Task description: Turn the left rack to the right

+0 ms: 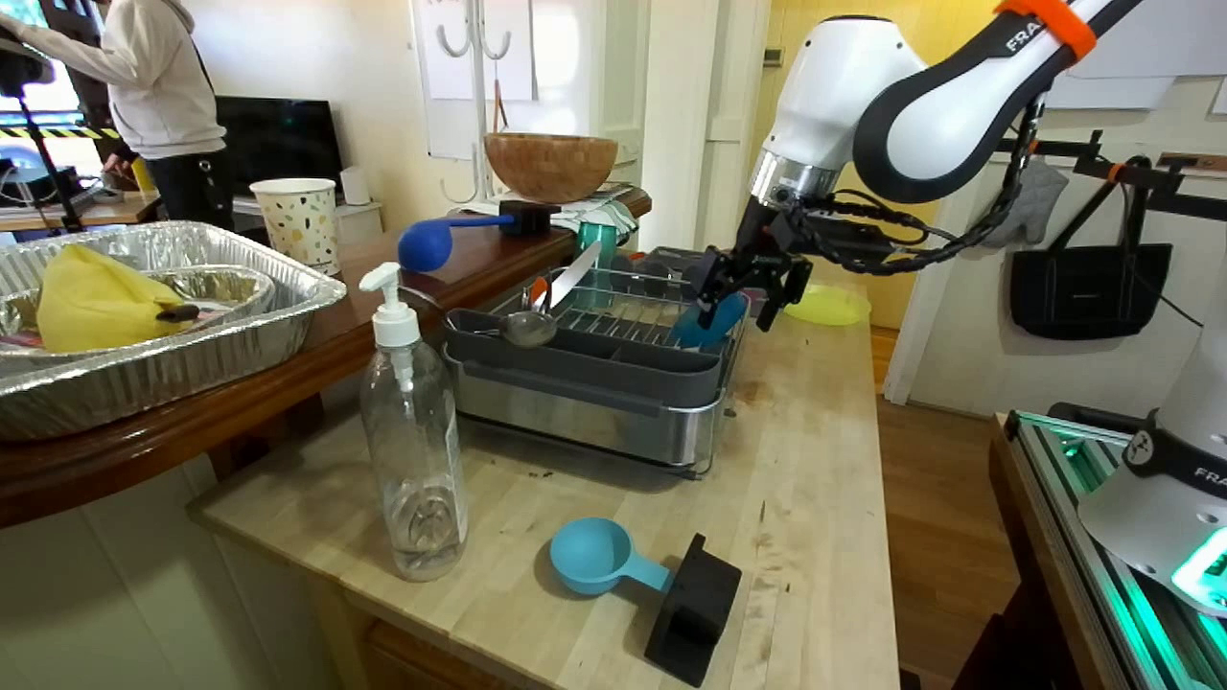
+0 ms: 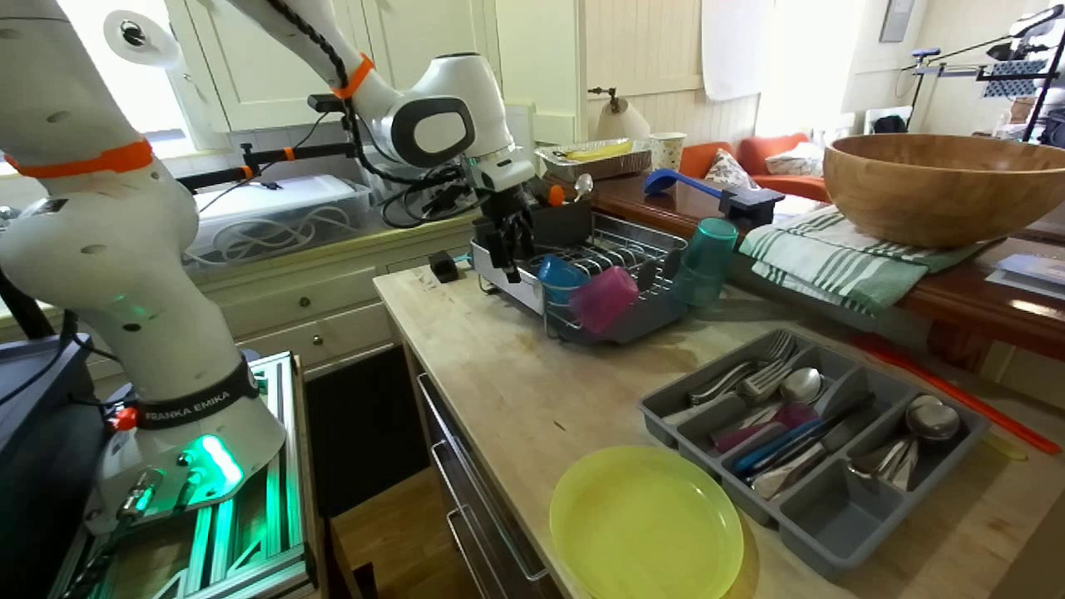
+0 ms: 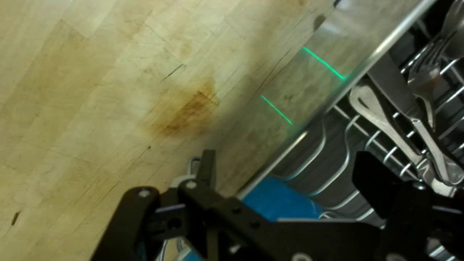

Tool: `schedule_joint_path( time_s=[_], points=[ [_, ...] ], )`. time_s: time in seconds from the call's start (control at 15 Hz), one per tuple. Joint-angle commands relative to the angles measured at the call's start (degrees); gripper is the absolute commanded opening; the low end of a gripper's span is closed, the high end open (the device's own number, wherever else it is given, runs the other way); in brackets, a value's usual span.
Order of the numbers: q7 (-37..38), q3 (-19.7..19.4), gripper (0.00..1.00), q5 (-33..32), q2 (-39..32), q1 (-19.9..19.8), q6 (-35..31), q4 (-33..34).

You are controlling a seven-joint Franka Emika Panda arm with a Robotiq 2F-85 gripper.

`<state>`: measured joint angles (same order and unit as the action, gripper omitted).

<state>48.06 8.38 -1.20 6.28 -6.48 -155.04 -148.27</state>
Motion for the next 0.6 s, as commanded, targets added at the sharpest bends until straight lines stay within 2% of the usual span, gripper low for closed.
schedule_joint_path(
  time_s=[0.0, 0.2, 0.47, 0.53],
  points=[
    [4.03, -1.1, 0.65, -1.73, -3.67, 1.99, -0.8, 1.68],
    [8.7, -1.7, 0.42, -3.81, -4.59, 2.72, 0.3, 2.04],
    [18.77, -1.72, 0.14, -6.77, -3.73, 3.53, 2.93, 1.79],
    [22.1, -1.51, 0.13, -7.94, -3.49, 3.71, 2.92, 1.61]
  ],
)
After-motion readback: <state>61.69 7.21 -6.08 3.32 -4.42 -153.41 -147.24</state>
